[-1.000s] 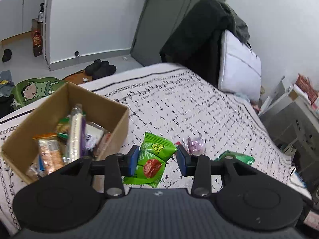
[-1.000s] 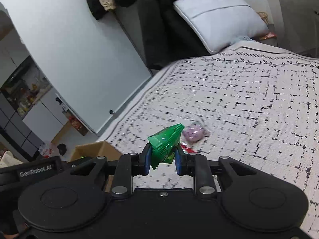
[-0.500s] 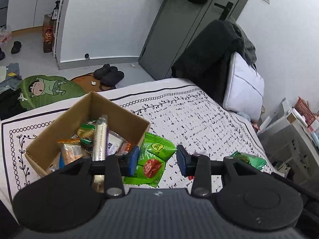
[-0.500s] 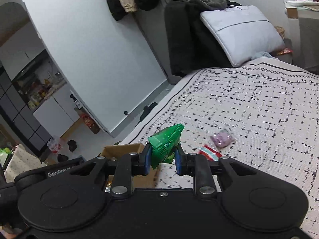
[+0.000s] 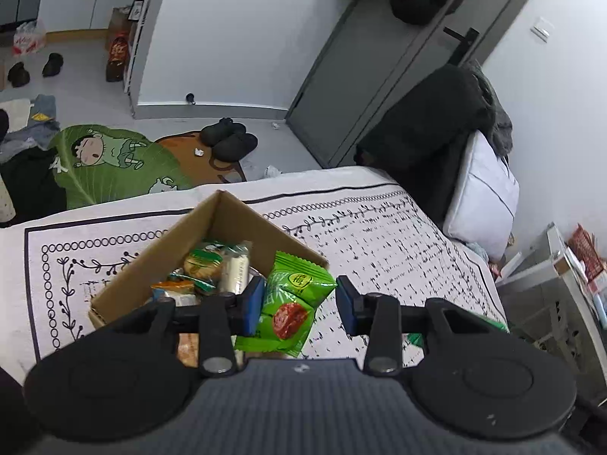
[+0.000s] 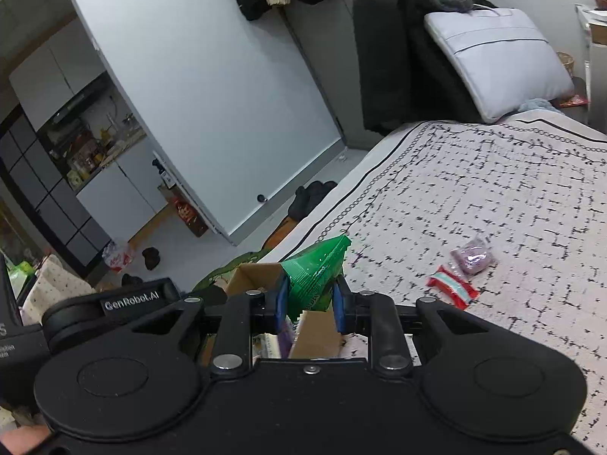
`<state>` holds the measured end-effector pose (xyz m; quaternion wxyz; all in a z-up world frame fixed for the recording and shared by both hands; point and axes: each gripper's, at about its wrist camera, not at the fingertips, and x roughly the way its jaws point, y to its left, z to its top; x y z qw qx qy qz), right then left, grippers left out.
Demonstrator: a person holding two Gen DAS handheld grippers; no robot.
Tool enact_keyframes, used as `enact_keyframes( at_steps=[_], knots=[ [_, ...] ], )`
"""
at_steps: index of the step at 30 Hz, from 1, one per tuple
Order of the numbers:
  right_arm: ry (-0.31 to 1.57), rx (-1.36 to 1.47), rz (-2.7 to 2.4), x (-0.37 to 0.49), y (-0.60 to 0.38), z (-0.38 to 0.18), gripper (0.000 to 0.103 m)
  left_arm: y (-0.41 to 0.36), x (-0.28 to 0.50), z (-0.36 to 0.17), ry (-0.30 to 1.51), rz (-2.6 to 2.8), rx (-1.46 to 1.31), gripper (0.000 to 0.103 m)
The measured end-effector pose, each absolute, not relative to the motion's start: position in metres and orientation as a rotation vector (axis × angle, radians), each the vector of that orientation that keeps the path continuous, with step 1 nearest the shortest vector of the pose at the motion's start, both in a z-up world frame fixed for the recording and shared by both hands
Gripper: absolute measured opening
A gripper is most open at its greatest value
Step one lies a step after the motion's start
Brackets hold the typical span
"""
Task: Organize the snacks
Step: 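Carry both green snacks over the cardboard box and open both tools to drop them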
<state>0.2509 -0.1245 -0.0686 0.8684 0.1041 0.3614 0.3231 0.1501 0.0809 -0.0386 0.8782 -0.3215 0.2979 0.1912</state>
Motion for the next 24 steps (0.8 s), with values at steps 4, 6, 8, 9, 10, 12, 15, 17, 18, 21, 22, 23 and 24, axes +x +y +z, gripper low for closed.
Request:
enact_keyframes(
  at_steps=[4, 6, 8, 9, 10, 12, 15, 17, 18, 21, 22, 23, 24],
  knots=[
    [0.778, 0.212, 0.692, 0.249, -0.109, -0.073, 0.023, 0.098, 0.147, -0.039, 0.620, 0.412, -0.702, 0.040],
    [0.790, 0.209, 0.701, 0.247, -0.101, -0.075, 0.023, 0.106, 0.145, -0.041, 0.620, 0.426, -0.707, 0.040],
    [0.803, 0.203, 0.713, 0.246, -0.092, -0.078, 0.023, 0.114, 0.144, -0.044, 0.626, 0.436, -0.721, 0.040],
    [0.809, 0.200, 0.719, 0.245, -0.088, -0.080, 0.023, 0.117, 0.144, -0.046, 0.630, 0.441, -0.730, 0.040],
    [0.817, 0.197, 0.727, 0.244, -0.084, -0.082, 0.023, 0.120, 0.144, -0.048, 0.633, 0.448, -0.739, 0.040],
    [0.830, 0.191, 0.739, 0.243, -0.077, -0.086, 0.023, 0.124, 0.144, -0.051, 0.641, 0.459, -0.750, 0.040],
    [0.854, 0.182, 0.752, 0.241, -0.067, -0.092, 0.023, 0.130, 0.145, -0.057, 0.665, 0.487, -0.751, 0.040],
    [0.871, 0.178, 0.762, 0.239, -0.062, -0.096, 0.023, 0.133, 0.146, -0.060, 0.678, 0.503, -0.750, 0.040],
    [0.880, 0.175, 0.768, 0.238, -0.059, -0.097, 0.023, 0.134, 0.147, -0.062, 0.685, 0.507, -0.755, 0.040],
    [0.900, 0.166, 0.782, 0.235, -0.053, -0.101, 0.023, 0.136, 0.148, -0.064, 0.694, 0.520, -0.757, 0.041],
    [0.908, 0.166, 0.784, 0.235, -0.052, -0.103, 0.023, 0.136, 0.149, -0.065, 0.697, 0.523, -0.758, 0.041],
    [0.915, 0.166, 0.785, 0.235, -0.051, -0.105, 0.023, 0.137, 0.149, -0.067, 0.705, 0.528, -0.758, 0.042],
    [0.922, 0.167, 0.787, 0.235, -0.050, -0.106, 0.024, 0.137, 0.151, -0.068, 0.715, 0.534, -0.758, 0.043]
  ],
)
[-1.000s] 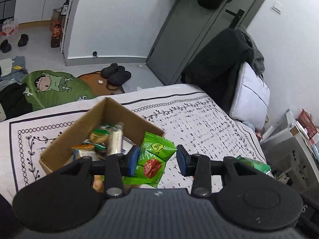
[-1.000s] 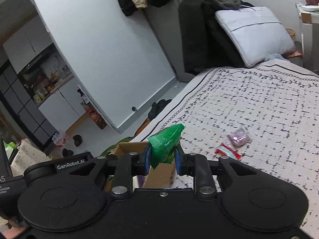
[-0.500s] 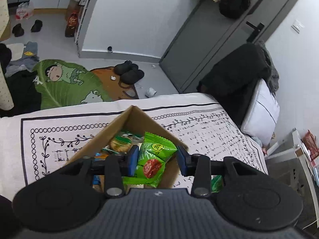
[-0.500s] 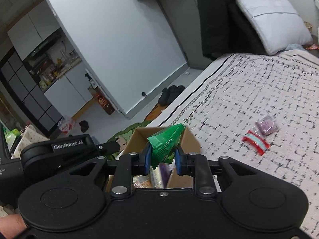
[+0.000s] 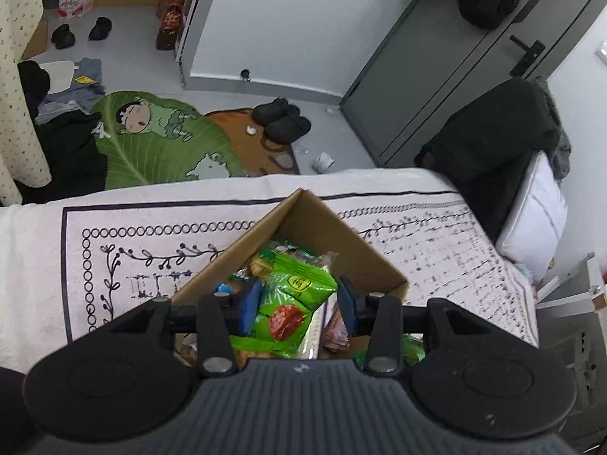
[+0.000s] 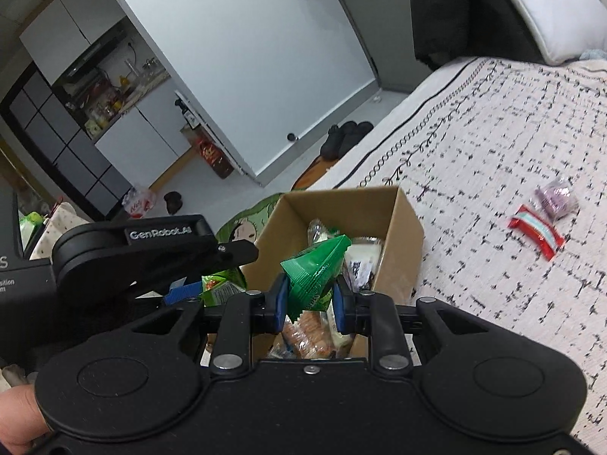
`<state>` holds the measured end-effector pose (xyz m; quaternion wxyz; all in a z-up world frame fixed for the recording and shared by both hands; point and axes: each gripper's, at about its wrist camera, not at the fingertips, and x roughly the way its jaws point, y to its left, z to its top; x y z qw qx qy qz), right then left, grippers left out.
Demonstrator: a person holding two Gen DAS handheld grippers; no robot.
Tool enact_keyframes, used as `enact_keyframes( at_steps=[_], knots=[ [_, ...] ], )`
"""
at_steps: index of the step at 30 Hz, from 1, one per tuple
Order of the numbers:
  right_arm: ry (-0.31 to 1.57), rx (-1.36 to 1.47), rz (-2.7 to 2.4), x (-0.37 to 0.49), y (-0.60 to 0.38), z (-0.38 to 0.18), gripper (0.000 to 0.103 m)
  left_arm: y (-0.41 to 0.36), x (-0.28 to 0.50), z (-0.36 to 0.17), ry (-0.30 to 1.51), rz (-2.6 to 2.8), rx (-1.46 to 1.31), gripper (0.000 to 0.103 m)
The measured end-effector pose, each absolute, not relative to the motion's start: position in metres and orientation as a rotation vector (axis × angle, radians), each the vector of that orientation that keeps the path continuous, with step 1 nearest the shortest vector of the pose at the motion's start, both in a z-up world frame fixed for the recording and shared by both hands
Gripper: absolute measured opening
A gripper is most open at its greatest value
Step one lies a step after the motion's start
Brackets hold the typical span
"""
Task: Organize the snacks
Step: 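Carry both green snacks over the cardboard box and open both tools to drop them, then move both open tools back toward the remaining candies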
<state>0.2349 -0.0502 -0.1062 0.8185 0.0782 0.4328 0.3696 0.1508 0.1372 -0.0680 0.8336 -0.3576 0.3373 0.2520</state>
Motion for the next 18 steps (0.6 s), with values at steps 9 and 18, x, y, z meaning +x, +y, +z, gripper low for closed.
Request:
enact_keyframes(
  at_steps=[9, 18],
  knots=[
    [0.977, 0.140, 0.804, 0.229, -0.042, -0.112, 0.031, 0.139, 0.153, -0.071, 0.751, 0.542, -0.770, 0.069],
    [0.969, 0.147, 0.762, 0.234, -0.060, -0.104, 0.032, 0.139, 0.151, -0.070, 0.749, 0.564, -0.766, 0.076]
  ],
)
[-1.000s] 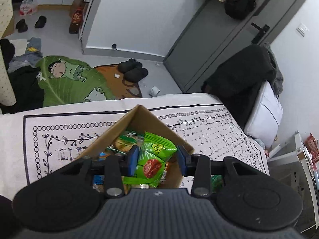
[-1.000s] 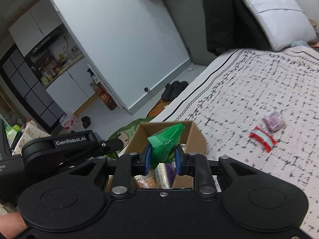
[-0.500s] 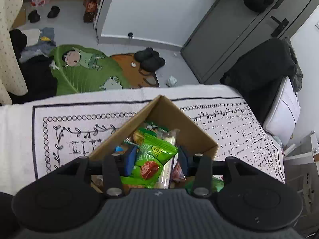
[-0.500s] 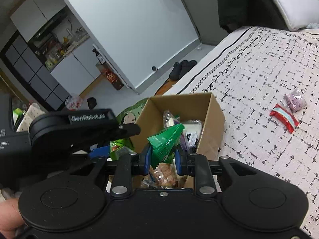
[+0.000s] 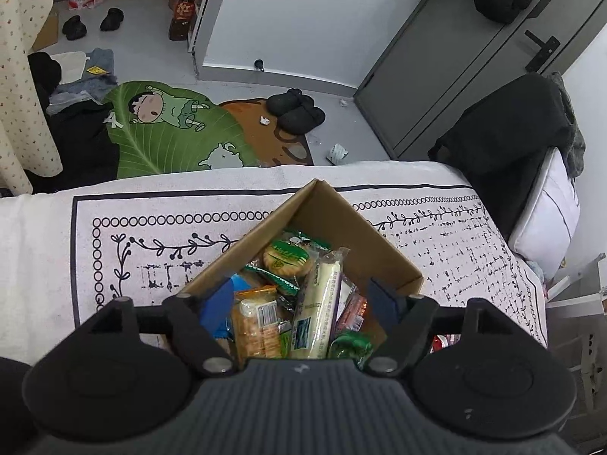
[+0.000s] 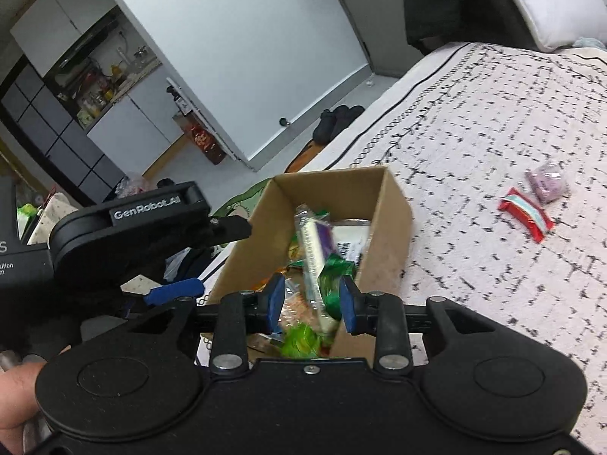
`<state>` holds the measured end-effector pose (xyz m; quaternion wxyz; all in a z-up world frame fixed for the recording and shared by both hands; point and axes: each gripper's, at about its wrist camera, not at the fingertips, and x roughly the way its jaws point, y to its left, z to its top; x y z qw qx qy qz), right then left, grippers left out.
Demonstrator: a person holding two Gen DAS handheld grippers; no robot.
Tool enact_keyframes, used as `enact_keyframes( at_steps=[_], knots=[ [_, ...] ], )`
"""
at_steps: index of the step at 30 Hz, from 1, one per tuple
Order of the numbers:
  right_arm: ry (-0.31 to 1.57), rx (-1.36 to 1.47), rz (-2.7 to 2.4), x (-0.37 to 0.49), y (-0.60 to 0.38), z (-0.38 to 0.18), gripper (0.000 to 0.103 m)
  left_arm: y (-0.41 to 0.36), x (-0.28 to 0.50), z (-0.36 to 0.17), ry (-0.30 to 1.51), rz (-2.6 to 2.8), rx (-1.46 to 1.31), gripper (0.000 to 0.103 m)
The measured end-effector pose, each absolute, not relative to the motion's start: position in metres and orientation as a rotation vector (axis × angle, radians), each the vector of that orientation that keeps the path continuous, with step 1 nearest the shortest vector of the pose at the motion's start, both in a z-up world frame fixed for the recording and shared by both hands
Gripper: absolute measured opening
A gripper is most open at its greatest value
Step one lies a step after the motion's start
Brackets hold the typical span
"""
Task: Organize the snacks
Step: 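Move both open tools back toward the remaining candies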
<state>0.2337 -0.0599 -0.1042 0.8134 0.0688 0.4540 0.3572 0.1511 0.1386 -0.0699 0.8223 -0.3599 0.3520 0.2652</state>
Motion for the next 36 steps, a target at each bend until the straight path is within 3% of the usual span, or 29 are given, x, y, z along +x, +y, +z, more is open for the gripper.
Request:
enact_keyframes(
  at_steps=[5, 10, 17, 27, 30, 36],
  knots=[
    [0.943, 0.155, 0.733, 0.239, -0.079, -0.099, 0.043, 0.131, 0.154, -0.068, 0.751, 0.554, -0.740, 0.078],
    [0.928, 0.142, 0.693, 0.246, -0.096, -0.100, 0.047, 0.117, 0.160, -0.067, 0.760, 0.530, -0.715, 0.081],
    [0.881, 0.117, 0.596, 0.252, -0.118, -0.093, 0.070, 0.097, 0.166, -0.064, 0.765, 0.481, -0.649, 0.084],
    [0.844, 0.114, 0.516, 0.270, -0.150, -0.097, 0.088, 0.079, 0.176, -0.072, 0.794, 0.421, -0.612, 0.086],
    [0.820, 0.121, 0.492, 0.275, -0.161, -0.101, 0.102, 0.073, 0.180, -0.073, 0.793, 0.405, -0.592, 0.089],
    [0.789, 0.135, 0.472, 0.287, -0.191, -0.127, 0.103, 0.056, 0.186, -0.074, 0.774, 0.383, -0.525, 0.092]
  ],
)
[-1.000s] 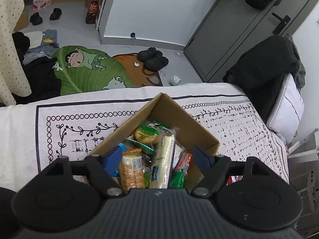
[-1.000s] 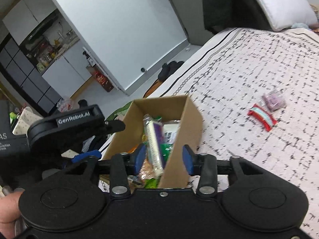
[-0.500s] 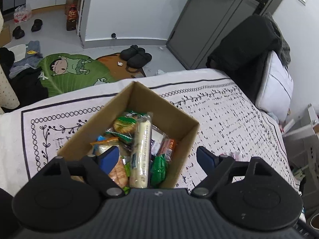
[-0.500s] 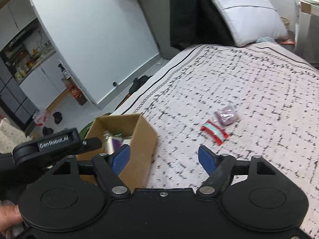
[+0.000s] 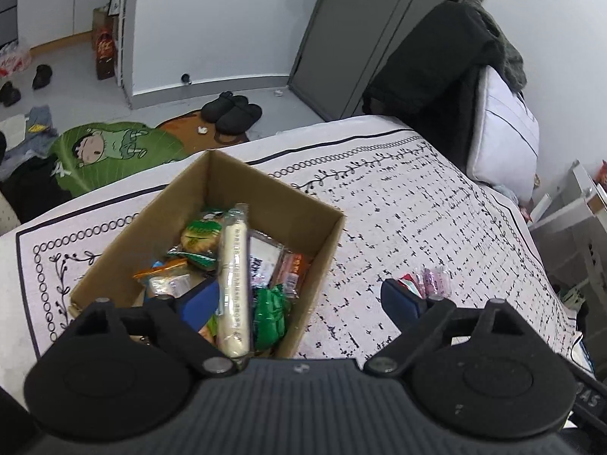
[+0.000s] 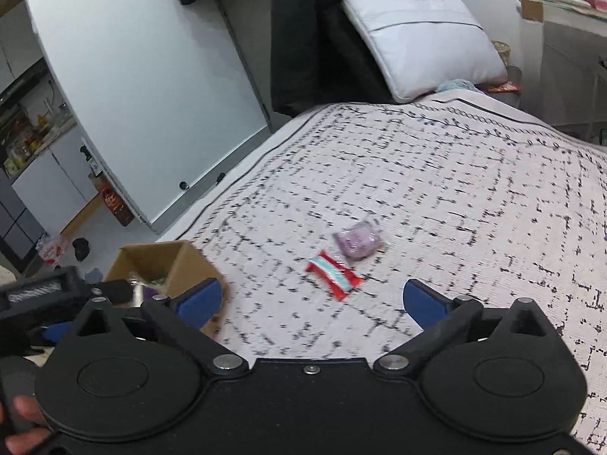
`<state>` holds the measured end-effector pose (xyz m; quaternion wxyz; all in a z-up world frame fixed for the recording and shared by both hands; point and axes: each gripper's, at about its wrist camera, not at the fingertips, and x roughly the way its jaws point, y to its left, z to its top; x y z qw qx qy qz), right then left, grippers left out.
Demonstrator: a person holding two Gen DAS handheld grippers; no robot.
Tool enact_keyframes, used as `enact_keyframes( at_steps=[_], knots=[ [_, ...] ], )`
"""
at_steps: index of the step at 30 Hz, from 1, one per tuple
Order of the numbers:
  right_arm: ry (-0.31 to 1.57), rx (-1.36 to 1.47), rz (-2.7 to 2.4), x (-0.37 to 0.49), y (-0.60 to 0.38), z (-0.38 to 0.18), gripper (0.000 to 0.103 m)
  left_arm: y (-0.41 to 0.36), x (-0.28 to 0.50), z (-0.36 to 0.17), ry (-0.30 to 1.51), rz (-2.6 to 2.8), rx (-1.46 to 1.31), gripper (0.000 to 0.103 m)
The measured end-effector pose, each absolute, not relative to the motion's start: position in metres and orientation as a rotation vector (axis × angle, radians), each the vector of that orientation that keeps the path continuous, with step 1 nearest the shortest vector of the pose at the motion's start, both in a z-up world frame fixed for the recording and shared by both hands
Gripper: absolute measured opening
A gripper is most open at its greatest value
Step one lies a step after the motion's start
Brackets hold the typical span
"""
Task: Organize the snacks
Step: 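Move both open tools back toward the remaining candies, then grasp the red-white snack bar with the left tool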
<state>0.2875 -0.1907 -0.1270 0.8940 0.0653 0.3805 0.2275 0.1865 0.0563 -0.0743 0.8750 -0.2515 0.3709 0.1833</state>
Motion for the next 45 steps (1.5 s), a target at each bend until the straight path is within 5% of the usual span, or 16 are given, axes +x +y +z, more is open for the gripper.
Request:
enact_keyframes(
  at_steps=[18, 34, 45],
  knots=[
    [0.752, 0.272, 0.389, 0.332, -0.238, -0.171, 0.102, -0.007, 0.227, -0.081, 0.710, 0.301, -0.370, 0.095],
    [0.800, 0.294, 0.447, 0.364, -0.246, -0.188, 0.075, -0.047, 0.264, -0.095, 0.677, 0.224, -0.348, 0.091],
    [0.850, 0.339, 0.494, 0.389, -0.245, -0.203, 0.064, -0.055, 0.290, -0.125, 0.704, 0.244, -0.420, 0.074]
  ],
)
